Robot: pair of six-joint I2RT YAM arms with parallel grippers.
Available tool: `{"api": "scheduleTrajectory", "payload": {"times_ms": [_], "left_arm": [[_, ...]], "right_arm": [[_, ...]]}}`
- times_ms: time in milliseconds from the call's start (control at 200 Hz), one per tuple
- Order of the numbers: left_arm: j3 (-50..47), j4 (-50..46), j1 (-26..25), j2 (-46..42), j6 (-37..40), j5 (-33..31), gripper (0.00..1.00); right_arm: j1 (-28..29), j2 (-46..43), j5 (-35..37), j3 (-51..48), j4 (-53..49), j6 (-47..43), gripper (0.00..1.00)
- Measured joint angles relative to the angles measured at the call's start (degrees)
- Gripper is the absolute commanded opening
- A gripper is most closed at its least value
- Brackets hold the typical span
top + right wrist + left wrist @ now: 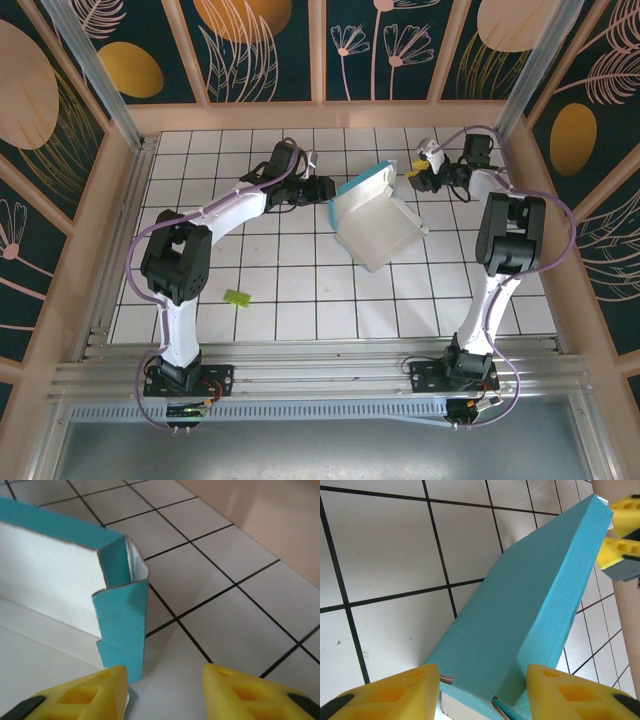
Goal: Fold the paper box
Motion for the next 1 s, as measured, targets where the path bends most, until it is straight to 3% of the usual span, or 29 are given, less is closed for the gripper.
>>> {"api": "scheduleTrajectory", "payload": {"times_ms": [450, 1001], "left_arm": [[0.0, -0.26, -0.68, 0.0, -0.07, -0.04, 0.48], [0.0, -0.33, -0.83, 0.0, -0.07, -0.04, 0.48]], "right_arm": [[3.54, 6.58, -1.31, 8.02, -6.12, -11.43, 0.39], [5.27, 8.87, -3.37, 11.15, -8.85, -14.12, 0.39]]}}
